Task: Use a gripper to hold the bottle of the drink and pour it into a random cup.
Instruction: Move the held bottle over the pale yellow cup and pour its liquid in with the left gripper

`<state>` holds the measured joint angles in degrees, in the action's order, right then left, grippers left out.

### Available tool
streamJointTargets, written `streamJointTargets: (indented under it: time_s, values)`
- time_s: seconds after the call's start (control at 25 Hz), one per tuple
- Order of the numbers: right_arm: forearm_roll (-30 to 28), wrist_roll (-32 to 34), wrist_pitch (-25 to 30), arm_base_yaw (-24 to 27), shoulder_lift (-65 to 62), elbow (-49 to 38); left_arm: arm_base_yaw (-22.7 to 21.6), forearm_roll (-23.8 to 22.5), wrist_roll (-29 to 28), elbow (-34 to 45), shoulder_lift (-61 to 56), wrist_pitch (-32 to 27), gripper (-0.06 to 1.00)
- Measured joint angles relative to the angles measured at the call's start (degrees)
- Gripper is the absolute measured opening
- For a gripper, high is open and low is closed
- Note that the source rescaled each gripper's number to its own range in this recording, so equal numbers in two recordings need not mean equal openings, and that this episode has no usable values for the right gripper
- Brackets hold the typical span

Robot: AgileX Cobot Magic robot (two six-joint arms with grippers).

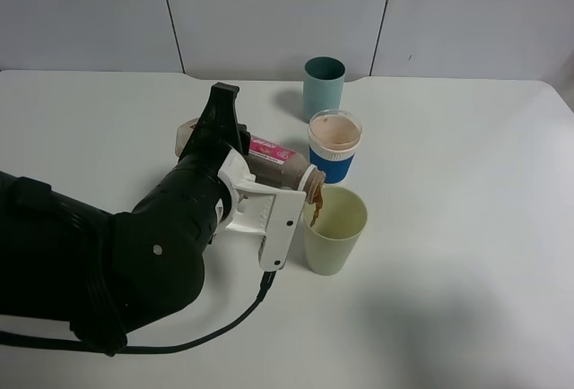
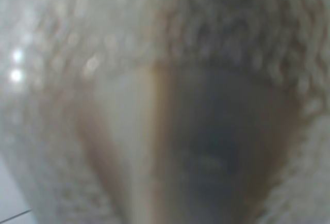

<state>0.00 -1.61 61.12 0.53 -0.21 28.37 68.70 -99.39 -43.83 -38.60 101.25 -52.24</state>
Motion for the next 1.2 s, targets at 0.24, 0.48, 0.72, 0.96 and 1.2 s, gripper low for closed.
streamJointTargets:
  time_s: [0.24, 0.48, 0.72, 0.96, 1.2]
  values:
    - [0.0, 0.0, 0.0, 0.0, 0.0, 0.0, 0.0, 0.0, 0.9, 0.0, 0.0, -0.1, 0.05]
    - [0.0, 0.0, 0.0, 0.0, 0.0, 0.0, 0.0, 0.0, 1.3, 0.0, 0.0, -0.1, 0.05]
    - [0.0, 0.0, 0.0, 0.0, 0.0, 0.0, 0.0, 0.0, 1.5, 0.0, 0.0, -0.1, 0.05]
    - [0.0, 0.0, 0.0, 0.0, 0.0, 0.0, 0.0, 0.0, 2.4, 0.0, 0.0, -0.1, 0.05]
    - [0.0, 0.0, 0.0, 0.0, 0.0, 0.0, 0.0, 0.0, 3.6, 0.0, 0.0, -0.1, 0.05]
